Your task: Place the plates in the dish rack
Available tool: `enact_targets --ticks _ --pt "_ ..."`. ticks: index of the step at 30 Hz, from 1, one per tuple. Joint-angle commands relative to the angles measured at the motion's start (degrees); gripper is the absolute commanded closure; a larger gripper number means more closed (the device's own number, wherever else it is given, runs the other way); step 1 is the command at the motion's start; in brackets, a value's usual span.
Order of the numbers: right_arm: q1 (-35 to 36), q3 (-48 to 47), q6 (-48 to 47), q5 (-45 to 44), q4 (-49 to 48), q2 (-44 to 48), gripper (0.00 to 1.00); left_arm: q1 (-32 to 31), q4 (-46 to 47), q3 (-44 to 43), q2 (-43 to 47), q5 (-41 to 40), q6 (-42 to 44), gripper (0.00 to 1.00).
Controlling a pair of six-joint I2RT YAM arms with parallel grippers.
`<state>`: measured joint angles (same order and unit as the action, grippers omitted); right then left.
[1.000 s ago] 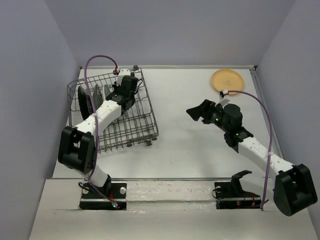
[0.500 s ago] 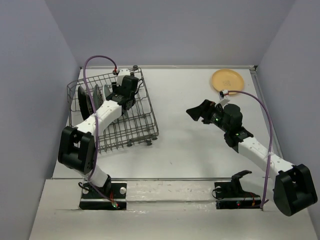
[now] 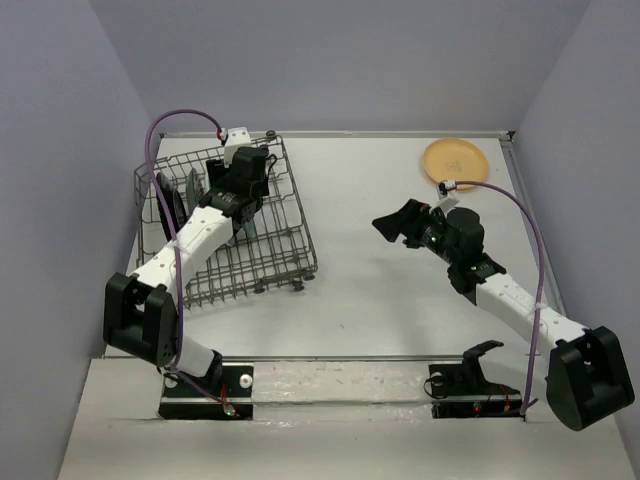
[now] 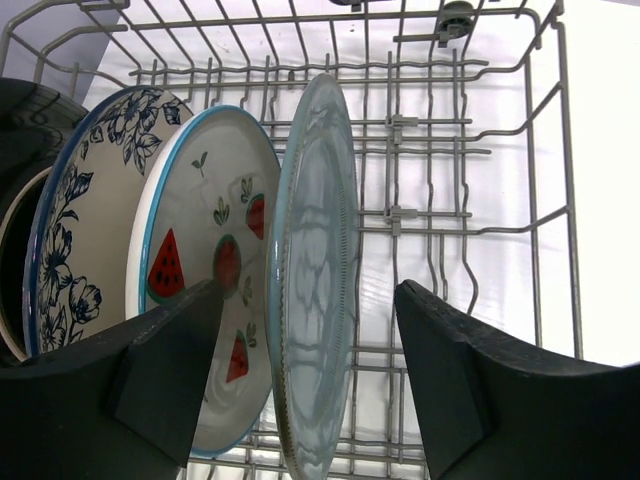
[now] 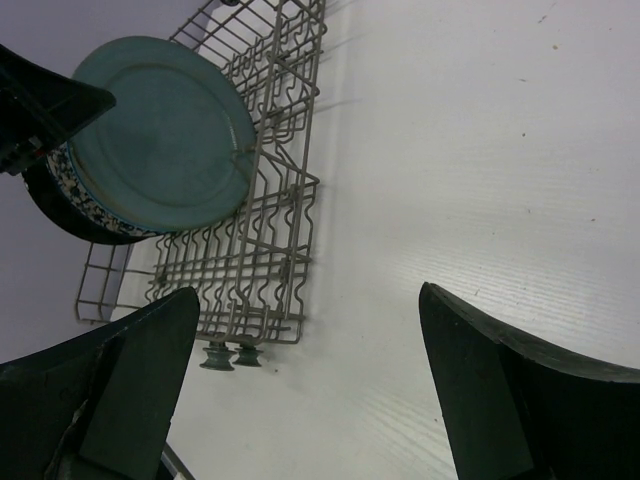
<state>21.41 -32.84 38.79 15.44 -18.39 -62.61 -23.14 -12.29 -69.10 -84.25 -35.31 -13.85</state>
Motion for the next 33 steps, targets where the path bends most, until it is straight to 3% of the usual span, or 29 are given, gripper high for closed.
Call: enact_targets --ticks 1,7,14,19,24,29,31,32,33 --pt "0.12 0.32 -0.73 -0.76 -1.73 -0.41 0.04 0.11 2.10 -2.26 3.73 2.08 -0.66 0.18" --pt "0.12 -0.03 -0.55 -0.67 -1.73 -1.64 0.03 -0.42 5.00 -3.50 8.49 12.01 -0.22 0.15" --pt "-1.10 0.67 0.41 -4.45 -0.95 -2.16 0.03 -2.61 9.83 -1.13 23.06 24.83 -1.53 0.06" --pt "-5.41 -0.20 2.43 -8.75 1.95 -3.39 0.07 -3.23 11.15 9.14 34.48 33.98 -2.59 0.01" --pt "-9.81 -4.41 1.22 -13.50 4.59 -8.48 0.25 -3.32 10.01 20.75 46.79 39.61 -0.05 0.01" --pt "-10.33 -18.29 -11.61 -23.86 13.63 -19.90 0.34 -3.23 9.74 27.61 53.82 42.07 1.80 0.01" --pt "-10.94 -25.84 -16.08 -27.91 16.10 -27.17 0.48 -3.23 8.61 27.88 54.45 42.17 2.59 0.01" --pt "-10.95 -28.92 -17.07 -29.75 17.76 -29.91 0.60 -3.32 8.43 27.79 54.97 42.08 2.51 0.01" --pt "-11.56 -31.99 -18.29 -32.73 19.34 -32.55 0.61 -3.23 8.60 27.88 55.33 42.08 2.33 0.01"
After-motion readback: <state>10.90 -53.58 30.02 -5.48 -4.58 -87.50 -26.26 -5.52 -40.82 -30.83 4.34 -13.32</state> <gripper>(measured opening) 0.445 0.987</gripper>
